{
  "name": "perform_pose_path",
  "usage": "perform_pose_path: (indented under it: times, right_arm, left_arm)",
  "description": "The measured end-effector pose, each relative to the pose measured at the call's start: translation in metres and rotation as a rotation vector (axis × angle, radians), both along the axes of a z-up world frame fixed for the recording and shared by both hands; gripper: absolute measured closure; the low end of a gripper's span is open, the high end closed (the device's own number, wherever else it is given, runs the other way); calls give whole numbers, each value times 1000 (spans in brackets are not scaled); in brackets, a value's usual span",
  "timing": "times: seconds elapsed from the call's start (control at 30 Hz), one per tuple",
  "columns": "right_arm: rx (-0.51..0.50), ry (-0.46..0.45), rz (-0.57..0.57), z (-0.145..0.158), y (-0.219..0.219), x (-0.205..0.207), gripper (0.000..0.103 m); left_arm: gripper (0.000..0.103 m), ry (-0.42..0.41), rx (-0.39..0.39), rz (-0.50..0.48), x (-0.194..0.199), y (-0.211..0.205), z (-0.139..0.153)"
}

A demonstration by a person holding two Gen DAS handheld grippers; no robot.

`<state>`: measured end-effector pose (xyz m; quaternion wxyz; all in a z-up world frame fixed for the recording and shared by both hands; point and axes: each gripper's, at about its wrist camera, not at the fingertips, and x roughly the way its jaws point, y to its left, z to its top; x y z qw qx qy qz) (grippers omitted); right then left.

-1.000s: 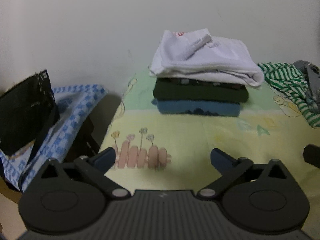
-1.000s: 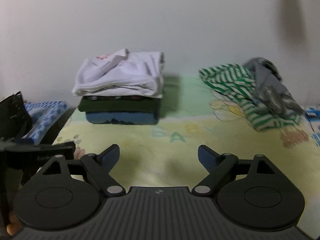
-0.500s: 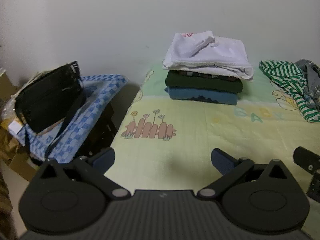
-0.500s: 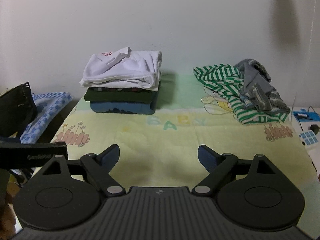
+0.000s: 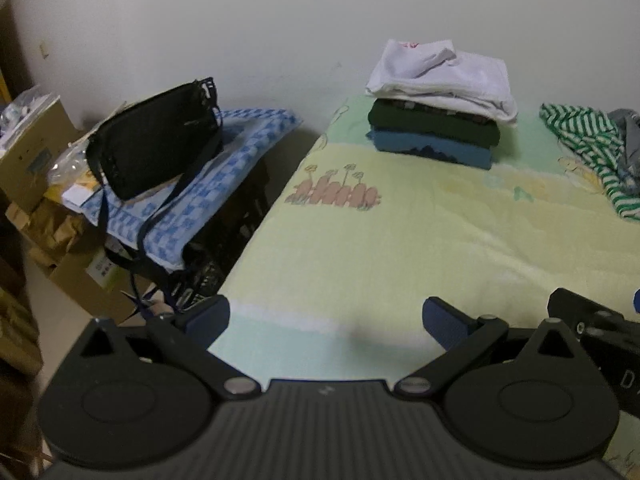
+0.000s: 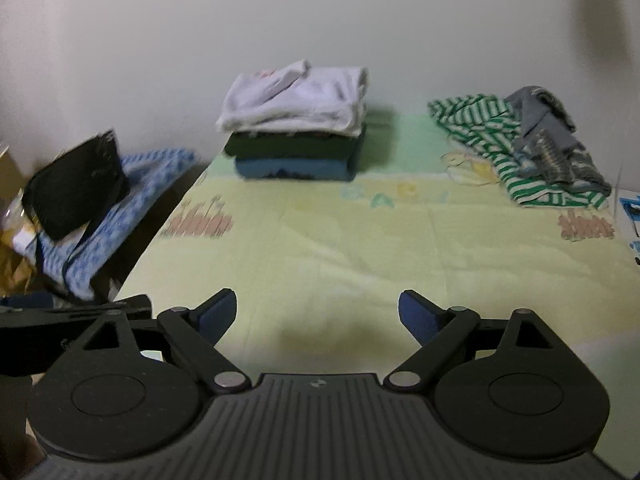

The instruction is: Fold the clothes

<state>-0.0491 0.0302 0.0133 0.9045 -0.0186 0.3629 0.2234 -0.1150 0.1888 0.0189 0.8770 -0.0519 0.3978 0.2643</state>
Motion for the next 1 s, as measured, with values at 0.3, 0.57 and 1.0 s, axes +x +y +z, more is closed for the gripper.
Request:
perform_pose_path:
  times: [0.3,0.57,1.0]
  right_arm:
    - [-38,-33,-62,3,12,-3,13]
    - [-49,-57,-159,11,27,3,13]
    - [-140,-119,-325,15,49,-6,13]
  left_arm:
    - [1,-12,93,-24,6,7,10]
    - [1,-54,-55,-67,18,38,20]
    - [1,-11,-127,-247,26,55,9]
